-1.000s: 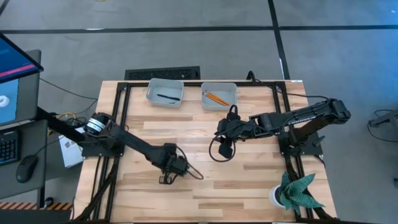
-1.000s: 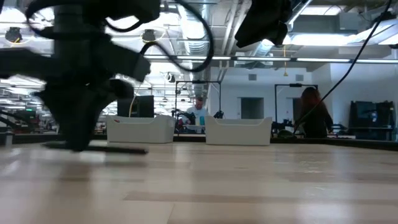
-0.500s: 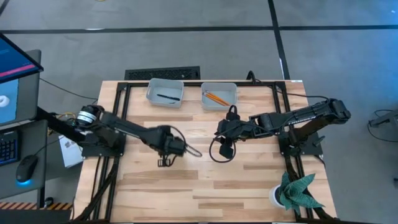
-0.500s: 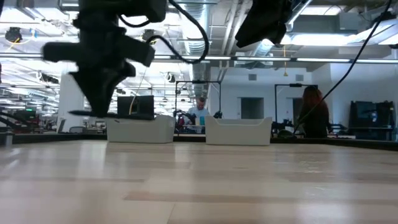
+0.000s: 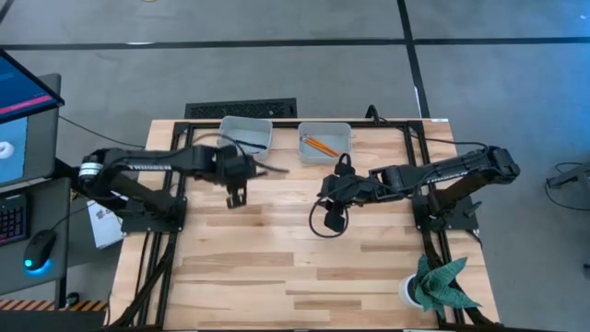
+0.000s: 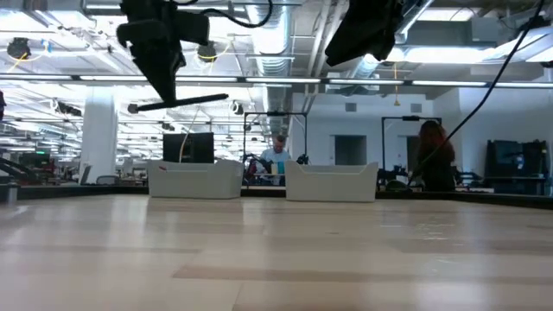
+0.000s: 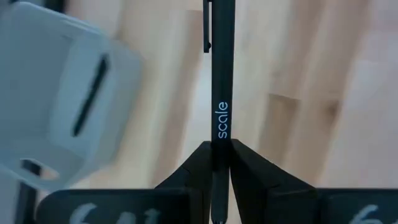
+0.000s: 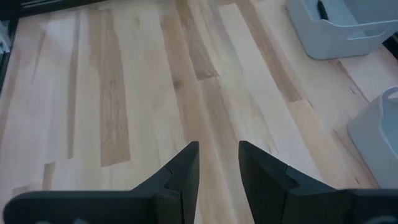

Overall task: Sort pens & pencils
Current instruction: Put the black pen into the left gray bin

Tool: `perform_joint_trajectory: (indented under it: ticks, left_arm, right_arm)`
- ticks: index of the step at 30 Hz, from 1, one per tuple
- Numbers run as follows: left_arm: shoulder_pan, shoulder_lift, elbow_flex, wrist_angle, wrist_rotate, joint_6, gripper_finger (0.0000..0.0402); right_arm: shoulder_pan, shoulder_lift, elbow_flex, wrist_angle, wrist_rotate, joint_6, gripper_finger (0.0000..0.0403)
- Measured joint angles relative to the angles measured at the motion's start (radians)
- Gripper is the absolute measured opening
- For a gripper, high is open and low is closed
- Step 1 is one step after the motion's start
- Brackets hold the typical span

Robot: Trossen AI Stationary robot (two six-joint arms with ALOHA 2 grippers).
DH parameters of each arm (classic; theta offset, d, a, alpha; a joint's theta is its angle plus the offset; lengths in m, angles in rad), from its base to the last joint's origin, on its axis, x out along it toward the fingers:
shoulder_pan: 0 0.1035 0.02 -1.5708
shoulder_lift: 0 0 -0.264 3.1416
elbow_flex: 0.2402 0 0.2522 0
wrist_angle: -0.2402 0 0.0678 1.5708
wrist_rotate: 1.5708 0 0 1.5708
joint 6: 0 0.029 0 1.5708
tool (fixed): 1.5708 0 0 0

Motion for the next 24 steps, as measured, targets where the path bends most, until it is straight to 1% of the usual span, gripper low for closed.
perform_joint_trajectory:
  ticks: [6,10,14,18,22,24]
  left_arm:
    - [0.151,-0.01,0.0,0.042,0.0,0.196,0.0036]
    - [0.255,-0.01,0.0,0.104,-0.001,0.33,0.0036]
    - [0.371,-0.008,0.0,0.161,-0.028,0.444,0.0036]
    - [0.484,0.02,0.001,0.229,-0.03,0.533,0.0036]
    - [0.566,0.087,0.001,0.273,-0.018,0.617,0.0036]
    - [0.595,0.121,0.001,0.32,-0.018,0.652,0.0036]
  right_arm:
    - [-0.048,0.0,0.0,0.007,0.001,0.0,0.0135]
    - [-0.082,0.0,0.0,0.007,0.0,0.0,0.0133]
    - [-0.112,0.0,0.0,0.007,0.001,0.0,0.0133]
    - [-0.128,0.0,0.0,0.008,0.0,0.0,0.0135]
    - [-0.143,0.0,0.0,0.012,0.001,0.0,0.0133]
    - [-0.151,0.0,0.0,0.014,0.001,0.0,0.0133]
